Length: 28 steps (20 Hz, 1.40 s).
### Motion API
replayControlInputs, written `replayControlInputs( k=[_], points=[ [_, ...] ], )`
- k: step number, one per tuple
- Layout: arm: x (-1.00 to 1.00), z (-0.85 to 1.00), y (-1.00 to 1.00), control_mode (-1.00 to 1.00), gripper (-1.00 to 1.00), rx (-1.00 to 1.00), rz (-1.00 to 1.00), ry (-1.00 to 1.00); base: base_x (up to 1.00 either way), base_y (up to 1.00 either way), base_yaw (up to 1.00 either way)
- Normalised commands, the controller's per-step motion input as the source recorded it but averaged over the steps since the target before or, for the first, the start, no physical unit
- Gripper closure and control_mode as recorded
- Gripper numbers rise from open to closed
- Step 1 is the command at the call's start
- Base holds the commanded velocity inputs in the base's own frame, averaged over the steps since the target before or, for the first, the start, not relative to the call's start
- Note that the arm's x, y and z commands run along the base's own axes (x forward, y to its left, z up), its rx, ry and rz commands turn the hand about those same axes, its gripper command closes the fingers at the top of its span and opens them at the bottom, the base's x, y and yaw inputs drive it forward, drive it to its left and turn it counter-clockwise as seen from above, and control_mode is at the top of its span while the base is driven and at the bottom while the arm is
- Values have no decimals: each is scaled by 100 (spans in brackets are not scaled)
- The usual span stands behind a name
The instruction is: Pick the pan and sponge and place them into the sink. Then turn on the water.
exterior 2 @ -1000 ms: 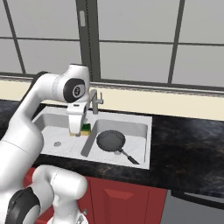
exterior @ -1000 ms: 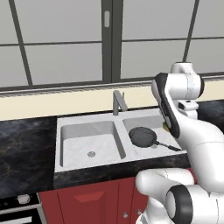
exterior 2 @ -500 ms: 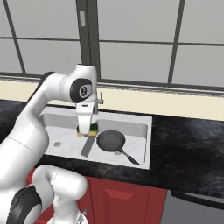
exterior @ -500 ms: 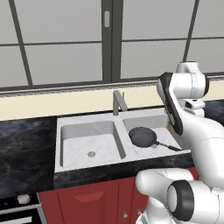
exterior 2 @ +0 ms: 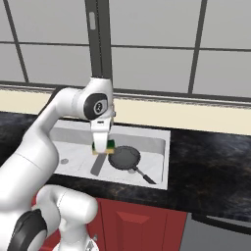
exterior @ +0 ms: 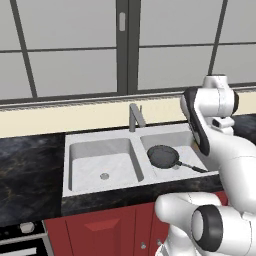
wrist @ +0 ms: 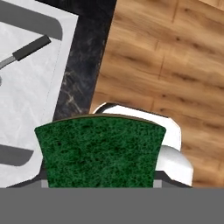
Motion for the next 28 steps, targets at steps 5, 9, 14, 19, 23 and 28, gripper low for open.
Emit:
replayControlInputs(
  k=[5,9,14,19,23,28],
  points=[
    [17,-17,-9,-100,100,0,1,-2,0,0,0],
    [23,-16,-11,-100,100,0,1,0,0,0,0],
    [31,-16,-9,-100,100,0,2,1,0,0,0],
    [35,-20,-1,-100,100,0,6,2,0,0,0],
    [30,-18,-1,-100,100,2,5,0,0,0,0],
    [26,-23,-6,-100,100,3,5,0,0,0,0]
  ],
)
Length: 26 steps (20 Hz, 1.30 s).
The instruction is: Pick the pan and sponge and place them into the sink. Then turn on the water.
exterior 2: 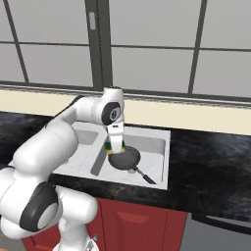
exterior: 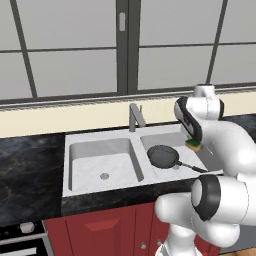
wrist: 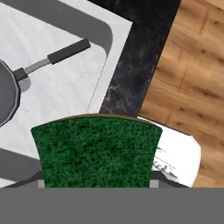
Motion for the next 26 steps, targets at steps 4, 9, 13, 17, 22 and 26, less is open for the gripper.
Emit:
replayControlInputs(
  k=[4,9,13,17,22,26],
  points=[
    [21,-27,-5,-100,100,0,5,0,0,0,0],
    [18,-27,-2,-100,100,0,3,-2,0,0,0],
    [18,-29,-5,-100,100,0,3,-2,0,0,0],
    [16,-28,-8,-100,100,0,3,0,0,0,0],
    [17,-26,-8,-100,100,0,2,0,0,0,0],
    [20,-25,-7,-100,100,0,3,0,0,0,0]
  ],
)
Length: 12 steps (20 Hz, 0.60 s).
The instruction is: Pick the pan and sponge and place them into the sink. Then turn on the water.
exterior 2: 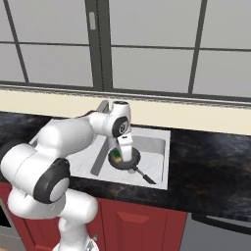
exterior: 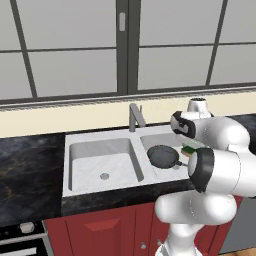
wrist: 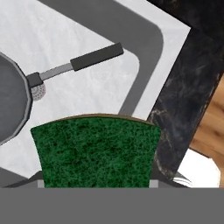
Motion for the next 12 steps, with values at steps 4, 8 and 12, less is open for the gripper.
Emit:
replayControlInputs(
  k=[4,8,12],
  points=[
    [20,-24,-8,-100,100,0,3,0,0,0,0],
    [21,-22,-7,-100,100,0,3,0,0,0,0],
    [19,-19,-8,-100,100,1,4,-1,0,0,0]
  ],
)
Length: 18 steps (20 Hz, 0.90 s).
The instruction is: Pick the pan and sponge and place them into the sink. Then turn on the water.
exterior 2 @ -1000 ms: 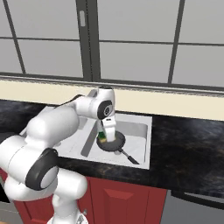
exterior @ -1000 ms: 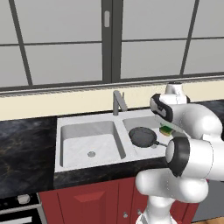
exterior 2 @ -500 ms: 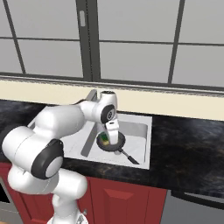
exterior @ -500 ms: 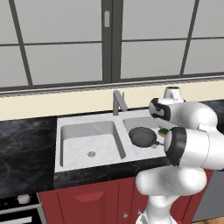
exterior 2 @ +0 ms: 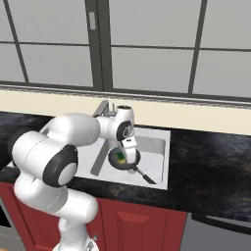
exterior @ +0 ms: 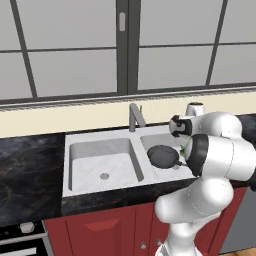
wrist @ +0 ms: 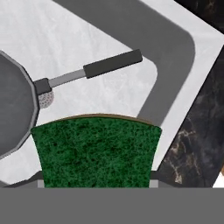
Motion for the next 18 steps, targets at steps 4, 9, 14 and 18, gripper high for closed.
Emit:
replayControlInputs(
  k=[4,9,14,18],
  points=[
    [21,-18,-8,-100,100,2,5,-2,0,0,0],
    [25,-17,0,-100,100,1,3,-3,0,0,0],
    [25,-22,0,-100,100,0,3,-1,0,0,0],
    [21,-26,-1,-100,100,0,3,0,0,0,0]
  ],
)
